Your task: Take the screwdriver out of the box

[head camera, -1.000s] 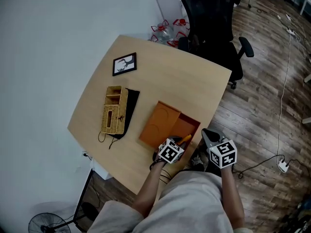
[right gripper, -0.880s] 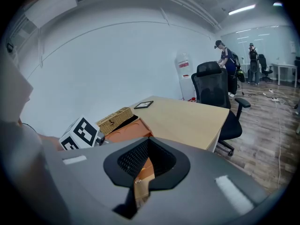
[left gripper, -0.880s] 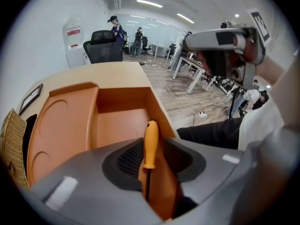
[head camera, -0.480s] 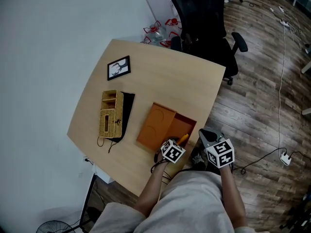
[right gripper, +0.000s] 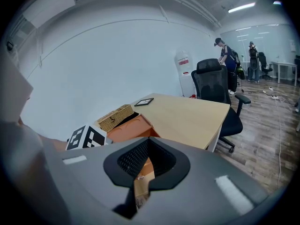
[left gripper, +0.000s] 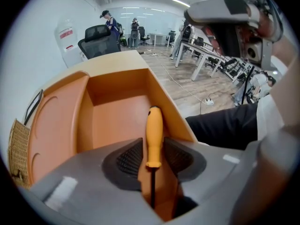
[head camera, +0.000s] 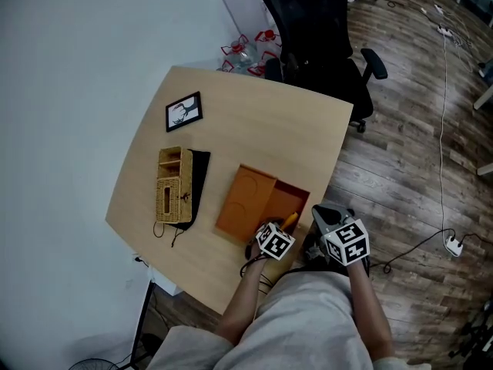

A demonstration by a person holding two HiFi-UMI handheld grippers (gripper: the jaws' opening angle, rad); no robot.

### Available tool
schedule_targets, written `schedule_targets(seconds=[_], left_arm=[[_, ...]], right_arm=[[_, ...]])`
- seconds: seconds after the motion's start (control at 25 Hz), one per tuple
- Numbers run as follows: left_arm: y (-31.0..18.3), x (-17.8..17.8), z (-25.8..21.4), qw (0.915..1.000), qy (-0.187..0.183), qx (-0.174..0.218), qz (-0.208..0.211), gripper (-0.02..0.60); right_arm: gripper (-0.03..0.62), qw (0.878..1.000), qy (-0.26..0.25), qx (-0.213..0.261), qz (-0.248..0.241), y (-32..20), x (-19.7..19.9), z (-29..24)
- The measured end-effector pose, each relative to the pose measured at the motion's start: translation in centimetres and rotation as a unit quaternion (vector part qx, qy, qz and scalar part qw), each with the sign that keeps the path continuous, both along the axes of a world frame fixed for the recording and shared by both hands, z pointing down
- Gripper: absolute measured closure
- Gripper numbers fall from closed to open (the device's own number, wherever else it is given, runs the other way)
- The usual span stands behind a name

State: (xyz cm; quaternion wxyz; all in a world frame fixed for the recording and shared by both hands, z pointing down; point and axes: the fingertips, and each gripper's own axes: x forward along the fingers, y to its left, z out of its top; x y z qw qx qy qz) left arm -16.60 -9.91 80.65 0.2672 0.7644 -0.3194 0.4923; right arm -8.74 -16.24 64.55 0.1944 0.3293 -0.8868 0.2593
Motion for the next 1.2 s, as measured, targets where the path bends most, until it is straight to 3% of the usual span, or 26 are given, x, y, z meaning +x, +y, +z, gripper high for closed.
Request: schedule_targets(seconds=[0.24, 0.84, 1.04, 1.2], left_arm=[[0.0, -0.6, 0.9, 0.9993, -0.034, 0.009, 0.010, 0.407], [-0.4, -0.3, 0.4, 0.9996, -0.014, 0.023, -0.005, 0.433], [-0.2, -1.3, 0.5, 0.9991, -0.030, 0.027, -0.012, 0.434], [-0.4, -0.6, -0.5, 0.9989, -0.009, 0.034, -0.032, 0.434]], right_arm=[[0.592, 1.000, 0.007, -0.004, -0.021, 0.4, -1.4, 0.5], [0.594, 0.998, 0.015, -0.030, -0.046, 0.7, -2.8, 2.1], [0.594, 0.998, 0.013, -0.030, -0.056, 0.6, -3.7, 2.1], [0.592, 0.998, 0.012, -0.031, -0.054, 0.4, -3.3, 2.2]])
